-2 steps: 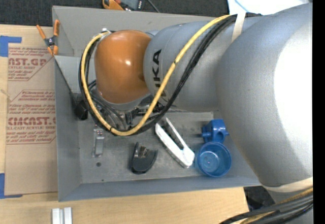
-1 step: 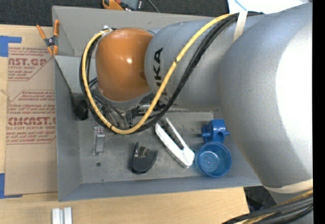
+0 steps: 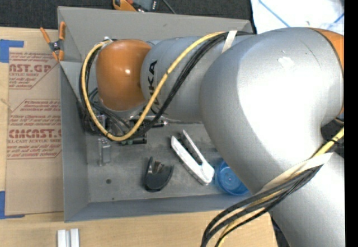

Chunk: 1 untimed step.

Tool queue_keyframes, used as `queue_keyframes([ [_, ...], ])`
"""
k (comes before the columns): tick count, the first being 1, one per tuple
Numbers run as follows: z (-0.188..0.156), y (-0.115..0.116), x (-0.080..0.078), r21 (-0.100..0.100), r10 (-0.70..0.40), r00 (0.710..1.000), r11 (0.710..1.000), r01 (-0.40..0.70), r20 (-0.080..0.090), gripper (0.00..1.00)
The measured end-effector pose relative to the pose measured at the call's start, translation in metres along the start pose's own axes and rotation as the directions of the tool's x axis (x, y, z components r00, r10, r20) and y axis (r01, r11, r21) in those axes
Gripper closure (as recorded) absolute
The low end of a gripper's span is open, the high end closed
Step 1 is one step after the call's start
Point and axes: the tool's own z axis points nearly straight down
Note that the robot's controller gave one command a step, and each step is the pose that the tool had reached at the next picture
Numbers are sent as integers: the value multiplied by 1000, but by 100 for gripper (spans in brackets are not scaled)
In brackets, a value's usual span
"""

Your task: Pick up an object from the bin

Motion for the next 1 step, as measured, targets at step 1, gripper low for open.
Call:
queue_keyframes([
  [1,-80,-98,30,-2,268,963,963,-268,11,0],
])
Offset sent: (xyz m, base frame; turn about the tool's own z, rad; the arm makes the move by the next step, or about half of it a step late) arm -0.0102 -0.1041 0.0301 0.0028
